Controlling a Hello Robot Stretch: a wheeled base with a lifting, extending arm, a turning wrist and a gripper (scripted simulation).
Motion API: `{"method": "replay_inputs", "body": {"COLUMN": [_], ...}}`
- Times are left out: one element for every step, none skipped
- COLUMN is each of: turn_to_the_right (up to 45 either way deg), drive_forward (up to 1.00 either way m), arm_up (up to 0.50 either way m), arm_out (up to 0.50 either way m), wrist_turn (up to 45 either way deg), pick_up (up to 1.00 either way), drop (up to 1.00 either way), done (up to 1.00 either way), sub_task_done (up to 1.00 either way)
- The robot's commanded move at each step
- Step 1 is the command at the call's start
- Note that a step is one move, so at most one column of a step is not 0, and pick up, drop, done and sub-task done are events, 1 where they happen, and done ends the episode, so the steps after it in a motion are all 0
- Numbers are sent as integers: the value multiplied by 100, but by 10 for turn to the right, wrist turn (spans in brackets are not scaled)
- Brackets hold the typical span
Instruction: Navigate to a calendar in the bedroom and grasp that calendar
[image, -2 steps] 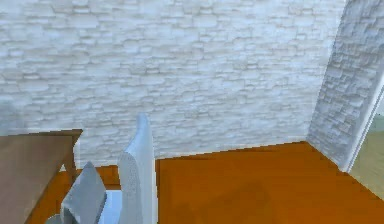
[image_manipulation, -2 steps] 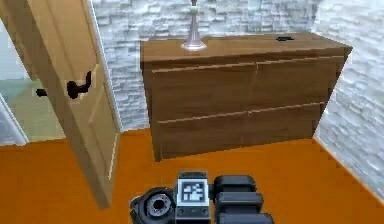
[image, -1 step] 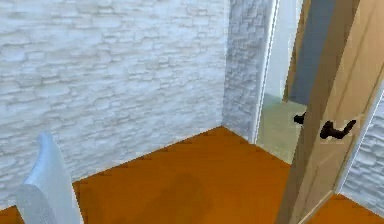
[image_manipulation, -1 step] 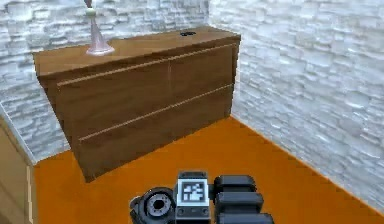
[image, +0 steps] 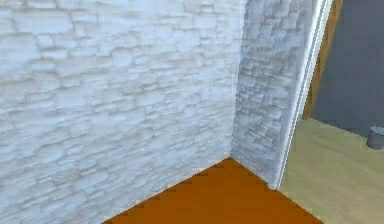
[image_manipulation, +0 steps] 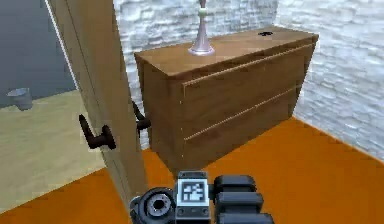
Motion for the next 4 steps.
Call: {"method": "replay_inputs", "body": {"turn_to_the_right": [-330, 0, -450, -360], "drive_forward": [0, 70, 0, 0], "arm_up": [0, 0, 0, 0], "arm_out": [0, 0, 0, 0], "wrist_turn": [0, 0, 0, 0], "pick_up": [0, 0, 0, 0], "drop": [0, 0, 0, 0], "done": [0, 0, 0, 0], "sub_task_done": [0, 0, 0, 0]}}
